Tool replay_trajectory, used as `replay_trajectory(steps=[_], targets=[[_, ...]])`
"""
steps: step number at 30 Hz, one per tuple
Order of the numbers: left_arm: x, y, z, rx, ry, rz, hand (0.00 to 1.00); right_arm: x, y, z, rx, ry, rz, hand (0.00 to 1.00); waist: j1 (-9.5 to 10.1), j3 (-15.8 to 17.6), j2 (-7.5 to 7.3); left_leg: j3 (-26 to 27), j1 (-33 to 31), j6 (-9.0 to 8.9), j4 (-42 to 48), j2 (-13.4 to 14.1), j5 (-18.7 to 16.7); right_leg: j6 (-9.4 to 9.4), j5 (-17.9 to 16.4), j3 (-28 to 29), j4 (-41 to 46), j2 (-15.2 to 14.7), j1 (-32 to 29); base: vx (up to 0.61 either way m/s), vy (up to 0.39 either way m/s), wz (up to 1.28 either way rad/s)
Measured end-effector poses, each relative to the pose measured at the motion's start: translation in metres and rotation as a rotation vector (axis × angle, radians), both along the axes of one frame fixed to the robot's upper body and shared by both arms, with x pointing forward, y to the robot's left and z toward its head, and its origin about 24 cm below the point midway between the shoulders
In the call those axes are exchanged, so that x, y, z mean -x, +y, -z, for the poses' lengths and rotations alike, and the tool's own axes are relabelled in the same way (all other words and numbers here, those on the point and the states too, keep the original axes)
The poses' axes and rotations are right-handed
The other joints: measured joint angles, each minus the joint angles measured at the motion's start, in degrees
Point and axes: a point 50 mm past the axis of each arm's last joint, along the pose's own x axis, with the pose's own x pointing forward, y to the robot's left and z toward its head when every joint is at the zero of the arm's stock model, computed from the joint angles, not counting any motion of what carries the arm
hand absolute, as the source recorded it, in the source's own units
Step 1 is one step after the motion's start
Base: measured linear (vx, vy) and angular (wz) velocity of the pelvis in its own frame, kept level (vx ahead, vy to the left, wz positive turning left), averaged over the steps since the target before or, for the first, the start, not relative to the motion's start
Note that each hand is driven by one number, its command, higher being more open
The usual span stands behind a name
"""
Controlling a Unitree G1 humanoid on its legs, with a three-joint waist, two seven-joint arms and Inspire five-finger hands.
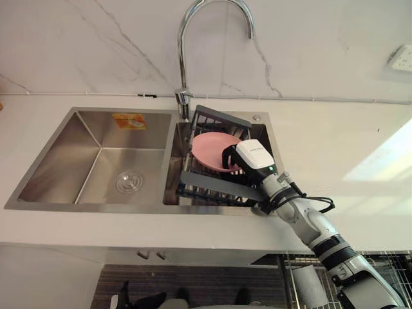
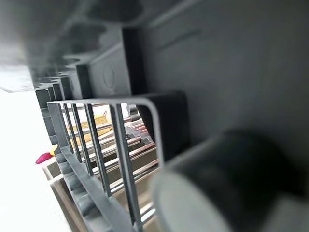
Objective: Walk over to the sink, pick up the cup, carry it to the dishwasher, place the cup inside the dishwasher, then close the dishwasher door
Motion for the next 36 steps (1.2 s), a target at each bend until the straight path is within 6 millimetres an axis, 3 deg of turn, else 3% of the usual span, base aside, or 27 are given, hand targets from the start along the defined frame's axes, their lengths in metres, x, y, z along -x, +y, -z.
replay_trajectory(steps=[8,15,20,23,29,36], targets=[[0.000,0.000,0.000,0.005,-0.002,-0.011,1.00,-0.005,-0.007,-0.009,-0.139,0.046,0.017,0.00,-0.07,0.02,0.04,-0.11,0.01,0.08,-0.02,-0.11,0.37,-0.03,0.20,-0.11,-0.01,-0.11,0.05,0.00,0.001,0.00],[0.003,-0.003,0.001,0.023,-0.002,-0.035,1.00,-0.022,-0.030,-0.028,-0.544,0.100,0.146,0.00,-0.73,-0.49,0.88,-0.10,0.12,0.03,-0.33,-0.35,0.73,0.14,0.41,-0.24,-0.02,-0.37,0.19,-0.04,0.009,0.00],[0.001,-0.007,0.002,0.034,-0.003,-0.019,1.00,-0.042,-0.059,-0.045,-0.850,0.161,0.265,0.00,-0.90,-0.67,0.95,0.25,0.11,0.16,-0.37,-0.20,0.69,-0.14,0.18,-1.45,-0.04,-0.63,0.88,-0.05,0.005,0.15],[0.004,-0.008,0.002,0.042,0.004,-0.033,1.00,-0.047,-0.069,-0.048,-0.938,0.189,0.289,0.00,-0.72,-0.75,0.87,0.37,0.11,0.22,-0.37,-0.16,0.65,-0.20,0.14,-1.47,-0.04,-0.63,0.96,-0.01,0.001,0.02],[0.005,-0.007,0.002,0.042,0.006,-0.042,1.00,-0.045,-0.076,-0.052,-1.042,0.211,0.265,0.00,-0.62,-0.97,0.63,1.94,0.30,0.15,-0.36,0.10,0.69,-0.20,0.14,-1.11,-0.04,-0.58,0.97,0.02,0.003,-0.05],[0.005,-0.002,0.001,0.028,0.002,-0.050,1.00,-0.028,-0.065,-0.049,-1.147,0.227,0.197,0.00,-1.04,-1.53,-0.41,3.14,1.21,-0.16,-0.09,0.41,0.45,-0.05,0.35,-0.05,0.06,-0.26,1.05,0.10,0.004,-0.09]])
